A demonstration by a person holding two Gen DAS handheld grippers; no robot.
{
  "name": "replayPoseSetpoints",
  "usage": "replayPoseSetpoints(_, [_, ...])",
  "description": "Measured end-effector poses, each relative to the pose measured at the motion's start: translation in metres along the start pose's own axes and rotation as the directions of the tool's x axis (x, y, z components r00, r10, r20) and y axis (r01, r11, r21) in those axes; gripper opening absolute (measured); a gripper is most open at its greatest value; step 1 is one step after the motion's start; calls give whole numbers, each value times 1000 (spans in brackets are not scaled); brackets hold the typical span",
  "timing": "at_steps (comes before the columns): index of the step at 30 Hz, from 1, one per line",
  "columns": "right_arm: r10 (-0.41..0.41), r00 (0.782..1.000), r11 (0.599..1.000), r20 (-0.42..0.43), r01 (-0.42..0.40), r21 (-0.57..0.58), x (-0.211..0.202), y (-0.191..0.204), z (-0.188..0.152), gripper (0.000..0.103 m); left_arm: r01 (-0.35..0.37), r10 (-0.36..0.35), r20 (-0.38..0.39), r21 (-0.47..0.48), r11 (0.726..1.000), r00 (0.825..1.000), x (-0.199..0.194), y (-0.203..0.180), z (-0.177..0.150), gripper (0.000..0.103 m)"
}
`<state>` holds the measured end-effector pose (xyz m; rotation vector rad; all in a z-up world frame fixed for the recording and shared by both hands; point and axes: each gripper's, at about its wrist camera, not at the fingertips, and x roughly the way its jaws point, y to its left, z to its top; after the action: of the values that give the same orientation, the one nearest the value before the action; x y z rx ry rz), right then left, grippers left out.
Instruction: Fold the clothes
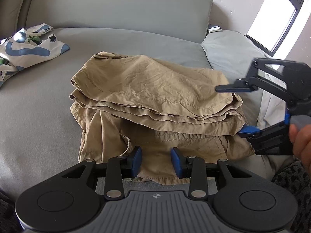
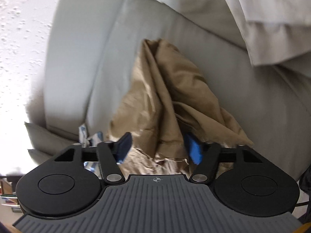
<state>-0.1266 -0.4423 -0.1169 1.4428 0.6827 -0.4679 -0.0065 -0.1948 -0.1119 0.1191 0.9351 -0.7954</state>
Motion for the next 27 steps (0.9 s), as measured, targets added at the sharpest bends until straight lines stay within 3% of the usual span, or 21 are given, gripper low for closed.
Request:
replayPoseSetpoints(5, [-11,999,997,34,9,77,1,5,0,74,0,0,0,0,1000,1000,0,1,0,35])
replayPoseSetpoints(6, [-32,999,998,34,30,64,1,6,0,68,1,-1,-1,-1,1000,1000,0,1,0,35])
replayPoseSetpoints(8, [-73,997,997,30,73,14,1,7,-3,45,1,-1,-1,-2,1000,1000,0,2,0,35])
replayPoseSetpoints(9, [-93,995,995,27,93,-24,1,7,-5,29,1,-1,-2,-3,1000,1000,0,2,0,35])
replayPoseSetpoints(10, [-100,995,993,29,101,-55,0,6,-7,22,1,-1,-2,-2,1000,1000,0,1,0,35])
replayPoseSetpoints(11, [-104,994,991,31,106,-84,-1,5,-10,21,0,0,-2,-1,1000,1000,0,1,0,35])
replayPoseSetpoints(16, [-12,999,984,41,19,-179,-13,18,-17,10,3,-3,-2,-3,1000,1000,1,2,1,35])
replayPoseSetpoints(22, [156,988,959,4,-150,-240,-40,44,-26,9,27,-27,14,-47,999,1000,-6,7,1,35])
replayPoseSetpoints(24, [196,980,960,-22,-196,-200,-47,45,-22,9,107,-98,66,-160,981,993,-23,16,-1,45])
replayPoseSetpoints(27, [236,971,963,-50,-240,-118,-51,41,-11,9,258,-198,206,-325,910,958,-48,36,-6,63])
